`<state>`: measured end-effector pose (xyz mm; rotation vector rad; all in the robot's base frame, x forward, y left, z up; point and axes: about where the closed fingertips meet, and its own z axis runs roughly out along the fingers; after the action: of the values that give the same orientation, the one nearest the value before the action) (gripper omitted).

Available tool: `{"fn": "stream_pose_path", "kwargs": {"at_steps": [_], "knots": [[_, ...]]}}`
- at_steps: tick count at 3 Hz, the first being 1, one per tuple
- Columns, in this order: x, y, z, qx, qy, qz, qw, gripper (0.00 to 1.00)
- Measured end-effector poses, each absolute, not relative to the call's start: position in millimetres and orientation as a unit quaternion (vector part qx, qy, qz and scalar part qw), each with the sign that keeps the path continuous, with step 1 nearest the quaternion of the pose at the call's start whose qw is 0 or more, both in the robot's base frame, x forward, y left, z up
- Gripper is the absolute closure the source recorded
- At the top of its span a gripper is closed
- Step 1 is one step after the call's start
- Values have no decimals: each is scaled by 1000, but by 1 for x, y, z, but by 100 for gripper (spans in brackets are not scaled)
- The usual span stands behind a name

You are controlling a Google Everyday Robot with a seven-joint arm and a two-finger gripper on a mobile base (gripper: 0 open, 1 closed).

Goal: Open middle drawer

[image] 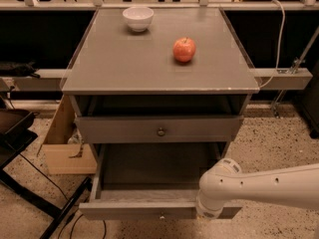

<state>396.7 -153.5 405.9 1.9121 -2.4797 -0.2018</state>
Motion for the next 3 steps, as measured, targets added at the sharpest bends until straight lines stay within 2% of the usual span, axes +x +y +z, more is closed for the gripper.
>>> {"fn": "stream_pose_path", "kwargs": {"at_steps": [3], "knots": [[411, -156, 409, 609, -790, -64, 2, 100]]}}
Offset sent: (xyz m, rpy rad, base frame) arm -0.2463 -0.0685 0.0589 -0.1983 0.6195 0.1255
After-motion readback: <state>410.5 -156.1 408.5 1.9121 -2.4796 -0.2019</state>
